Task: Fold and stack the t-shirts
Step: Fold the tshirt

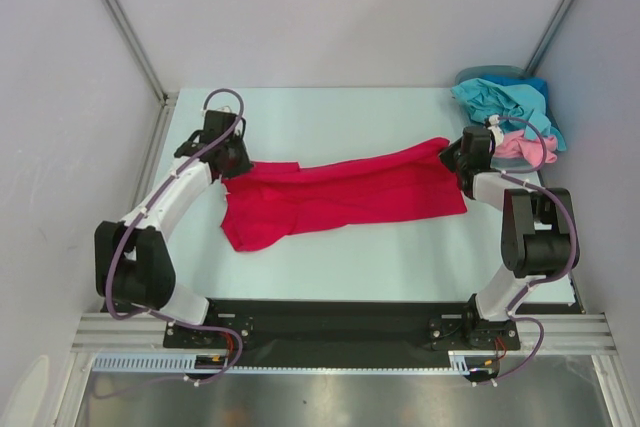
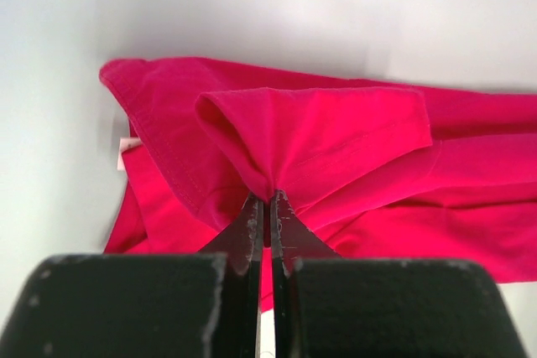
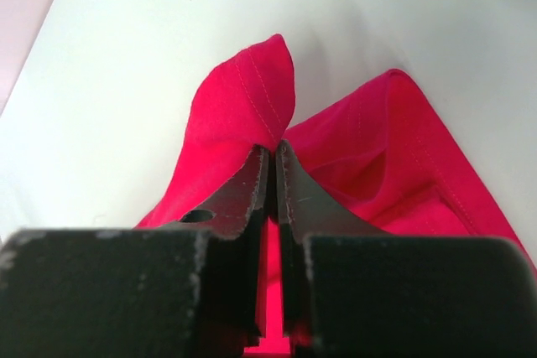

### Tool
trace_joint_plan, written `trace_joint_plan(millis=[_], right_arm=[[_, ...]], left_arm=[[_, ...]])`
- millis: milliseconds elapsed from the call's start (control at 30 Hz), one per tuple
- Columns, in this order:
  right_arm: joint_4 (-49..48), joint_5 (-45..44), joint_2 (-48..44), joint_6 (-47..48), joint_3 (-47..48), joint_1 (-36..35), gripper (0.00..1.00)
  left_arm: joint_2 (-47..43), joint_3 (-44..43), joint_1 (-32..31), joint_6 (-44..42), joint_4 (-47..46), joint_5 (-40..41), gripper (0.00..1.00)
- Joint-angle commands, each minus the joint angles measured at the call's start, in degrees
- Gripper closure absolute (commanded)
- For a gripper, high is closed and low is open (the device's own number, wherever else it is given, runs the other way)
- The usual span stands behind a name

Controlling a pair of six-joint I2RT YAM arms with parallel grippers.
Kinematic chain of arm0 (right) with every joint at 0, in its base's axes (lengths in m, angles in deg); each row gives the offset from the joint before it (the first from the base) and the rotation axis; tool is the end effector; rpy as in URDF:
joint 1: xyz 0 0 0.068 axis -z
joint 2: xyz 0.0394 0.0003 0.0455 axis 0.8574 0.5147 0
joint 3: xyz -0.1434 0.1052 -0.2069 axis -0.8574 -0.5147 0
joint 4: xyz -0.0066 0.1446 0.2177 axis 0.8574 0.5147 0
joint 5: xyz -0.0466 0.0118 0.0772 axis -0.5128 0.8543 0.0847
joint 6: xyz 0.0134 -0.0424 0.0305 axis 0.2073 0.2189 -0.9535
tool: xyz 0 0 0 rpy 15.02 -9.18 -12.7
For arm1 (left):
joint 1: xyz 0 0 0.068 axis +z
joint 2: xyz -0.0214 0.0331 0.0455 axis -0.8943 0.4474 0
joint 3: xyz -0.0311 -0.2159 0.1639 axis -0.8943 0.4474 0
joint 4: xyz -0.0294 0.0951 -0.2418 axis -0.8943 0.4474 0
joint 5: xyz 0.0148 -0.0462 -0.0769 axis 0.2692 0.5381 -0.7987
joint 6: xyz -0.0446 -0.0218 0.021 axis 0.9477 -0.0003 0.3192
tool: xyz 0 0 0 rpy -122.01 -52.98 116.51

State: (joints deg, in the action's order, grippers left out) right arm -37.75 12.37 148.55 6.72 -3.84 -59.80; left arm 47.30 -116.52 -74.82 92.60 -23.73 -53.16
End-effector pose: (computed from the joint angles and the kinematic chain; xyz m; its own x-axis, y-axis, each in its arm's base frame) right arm 0.3611 0.0021 0.1878 -0.3321 0.6566 -0.6772 0.3676 0.7512 0.5482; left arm 0.3162 -0.0606 0.2743 -0.7335 -0.3206 -0.5993 -0.2183 0.9462 -0.2390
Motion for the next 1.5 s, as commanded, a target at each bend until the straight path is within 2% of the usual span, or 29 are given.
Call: trace_joint_plan(millis=[0, 67, 133, 567, 667, 733, 767, 800, 867, 967, 1233, 1467], right_arm=[[-2.41, -0.76, -1.5, -1.26, -0.25, 0.34, 0.94], [-2.06, -1.11, -1.5, -1.35, -0.16, 0.34, 0.95], [-0.56, -2.16, -1.5, -1.7, 0.02, 0.34, 1.0], [6.38, -7.18, -4.84, -4.42, -2.27, 0.34, 1.0], [7.52, -6.91, -4.92, -5.22, -2.0, 0.34, 0.79], [7.96, -6.56, -4.84, -5.74, -2.09, 0.34, 0.59], [8.31, -6.65, -4.75, -6.01, -2.18, 0.34, 0.48], [8.58, -6.74, -4.66, -6.1, -2.09, 0.25, 0.38], [8.76, -6.65, -4.66, -6.1, -2.27, 0.34, 0.3], [8.84, -6.56, -4.84, -6.1, -2.09, 0.34, 0.28], [11.04, -6.39, -3.17, -4.17, 5.11, -0.36, 0.29], [15.86, -5.42, 7.01, 0.84, 16.09, -0.63, 0.3]], left_arm=[[-3.16, 1.78, -0.55, 2.17, -0.26, 0.83, 1.0], [-3.77, 2.83, -0.64, 2.7, 0.09, 0.83, 1.0], [-4.04, 3.63, -0.91, 3.58, 0.44, 0.48, 1.0], [-8.43, 7.14, -1.52, 5.34, 2.99, 1.18, 1.0], [-9.05, 8.28, -1.96, 5.87, 3.25, 0.83, 0.98], [-9.4, 8.9, -2.05, 6.48, 3.34, 0.13, 0.91], [-9.75, 9.25, -2.14, 6.57, 3.34, -0.14, 0.76], [-9.93, 9.43, -2.22, 6.75, 3.43, -0.66, 0.69], [-10.63, 10.04, -2.4, 7.27, 3.52, -0.93, 0.54], [-11.33, 10.31, -2.49, 7.45, 3.61, -0.93, 0.4], [-10.81, 9.08, -2.58, 7.45, 3.52, -1.02, 0.39], [-9.49, 10.13, -6.26, 8.5, 1.06, -1.81, 0.4]])
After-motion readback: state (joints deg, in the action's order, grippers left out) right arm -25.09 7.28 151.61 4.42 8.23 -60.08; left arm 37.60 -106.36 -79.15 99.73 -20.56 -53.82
